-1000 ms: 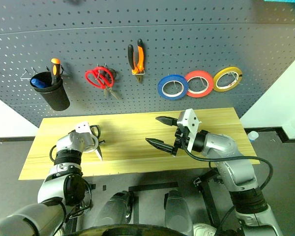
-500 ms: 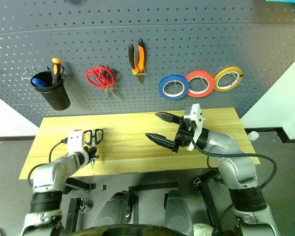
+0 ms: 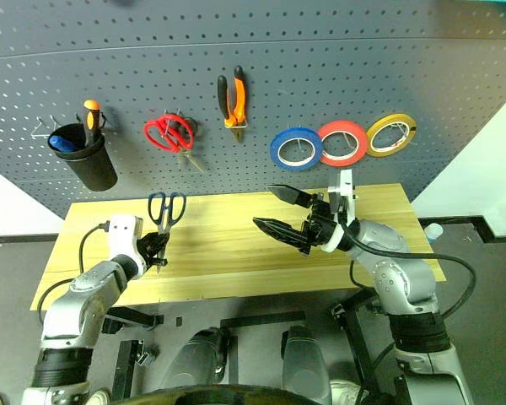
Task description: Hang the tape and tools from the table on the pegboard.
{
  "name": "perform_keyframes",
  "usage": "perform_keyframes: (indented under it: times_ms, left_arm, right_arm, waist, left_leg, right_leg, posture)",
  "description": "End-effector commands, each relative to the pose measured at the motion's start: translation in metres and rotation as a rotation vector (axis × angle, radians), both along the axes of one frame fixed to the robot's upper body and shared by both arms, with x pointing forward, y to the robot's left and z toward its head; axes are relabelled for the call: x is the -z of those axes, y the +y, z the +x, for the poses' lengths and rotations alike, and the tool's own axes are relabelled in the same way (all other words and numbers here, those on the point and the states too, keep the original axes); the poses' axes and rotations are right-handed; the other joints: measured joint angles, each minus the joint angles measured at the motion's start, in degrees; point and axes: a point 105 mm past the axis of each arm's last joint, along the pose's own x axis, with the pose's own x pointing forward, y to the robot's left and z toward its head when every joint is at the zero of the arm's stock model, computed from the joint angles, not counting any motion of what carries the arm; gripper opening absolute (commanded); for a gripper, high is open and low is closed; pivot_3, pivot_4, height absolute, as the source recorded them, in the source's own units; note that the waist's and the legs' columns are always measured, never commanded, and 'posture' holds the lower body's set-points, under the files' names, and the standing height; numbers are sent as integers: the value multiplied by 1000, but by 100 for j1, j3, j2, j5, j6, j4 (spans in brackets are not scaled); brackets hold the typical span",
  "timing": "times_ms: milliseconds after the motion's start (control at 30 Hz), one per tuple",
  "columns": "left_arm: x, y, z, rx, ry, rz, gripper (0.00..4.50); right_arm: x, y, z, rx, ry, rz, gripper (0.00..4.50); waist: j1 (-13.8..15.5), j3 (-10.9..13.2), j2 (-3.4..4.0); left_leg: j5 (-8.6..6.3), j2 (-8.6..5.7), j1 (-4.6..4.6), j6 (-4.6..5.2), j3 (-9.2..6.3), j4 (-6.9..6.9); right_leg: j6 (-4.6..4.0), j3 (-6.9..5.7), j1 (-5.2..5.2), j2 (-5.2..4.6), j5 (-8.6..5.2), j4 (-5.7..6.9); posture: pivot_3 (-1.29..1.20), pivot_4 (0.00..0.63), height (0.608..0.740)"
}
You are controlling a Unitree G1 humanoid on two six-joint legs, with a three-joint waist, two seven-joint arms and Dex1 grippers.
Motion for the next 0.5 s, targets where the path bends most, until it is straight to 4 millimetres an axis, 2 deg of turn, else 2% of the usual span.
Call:
perform_keyframes:
  times_ms: [33, 167, 300, 500]
  left_arm:
    - [-34, 2, -1, 47, -233, 4, 782]
    - [-51, 12, -1, 34, -391, -10, 782]
    - [-67, 10, 0, 59, -495, -104, 782]
    - [-53, 7, 12, 21, -425, -117, 782]
  right_arm:
    - [-30, -7, -3, -29, -31, 128, 4500]
    - [-40, -9, -14, -121, -3, 172, 4500]
    - [-31, -7, -16, -136, -4, 110, 4500]
    - [-26, -5, -15, -130, -7, 89, 4500]
  waist:
    - [9, -3, 4]
    - [17, -15, 4]
    - [17, -30, 4]
    - [2, -65, 12]
  left_leg:
    - [0, 0, 0, 0, 0, 0]
    - [0, 1, 3, 0, 2, 8]
    - [0, 1, 3, 1, 6, 15]
    - [1, 1, 5, 2, 7, 20]
  right_leg:
    - [-2, 1, 1, 0, -1, -1]
    - [-9, 1, 7, 0, 2, -2]
    - [-8, 1, 11, -1, 2, -4]
    - [-4, 1, 15, 2, 4, -1]
  posture:
    - [-48, 88, 740]
    - [-51, 83, 740]
    - [-49, 78, 740]
    - [-51, 71, 740]
